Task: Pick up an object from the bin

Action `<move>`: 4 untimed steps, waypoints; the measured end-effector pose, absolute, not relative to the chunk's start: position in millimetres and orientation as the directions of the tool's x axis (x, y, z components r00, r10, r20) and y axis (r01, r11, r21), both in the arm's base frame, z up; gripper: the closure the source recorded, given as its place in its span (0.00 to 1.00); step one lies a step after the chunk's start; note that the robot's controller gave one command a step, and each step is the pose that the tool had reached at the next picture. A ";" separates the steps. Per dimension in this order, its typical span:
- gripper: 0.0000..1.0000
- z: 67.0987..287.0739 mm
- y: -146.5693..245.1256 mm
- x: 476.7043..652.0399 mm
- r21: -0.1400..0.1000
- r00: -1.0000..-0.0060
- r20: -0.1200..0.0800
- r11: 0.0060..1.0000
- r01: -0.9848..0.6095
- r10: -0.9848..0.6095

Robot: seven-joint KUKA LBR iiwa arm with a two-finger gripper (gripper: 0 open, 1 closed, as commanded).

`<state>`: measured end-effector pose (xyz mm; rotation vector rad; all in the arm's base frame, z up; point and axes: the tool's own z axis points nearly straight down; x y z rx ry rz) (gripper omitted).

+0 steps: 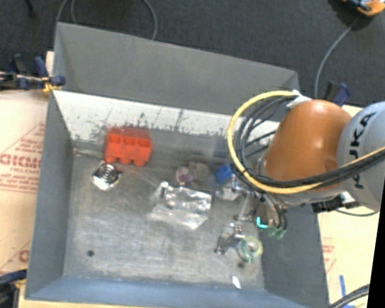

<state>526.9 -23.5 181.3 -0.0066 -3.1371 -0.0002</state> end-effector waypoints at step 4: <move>0.00 92.8 35.0 647.2 -0.023 -0.902 -0.014 0.902 -0.430 -0.431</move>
Offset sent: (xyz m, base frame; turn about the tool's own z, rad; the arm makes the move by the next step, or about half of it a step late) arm 0.0831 -0.0114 -0.0597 0.0149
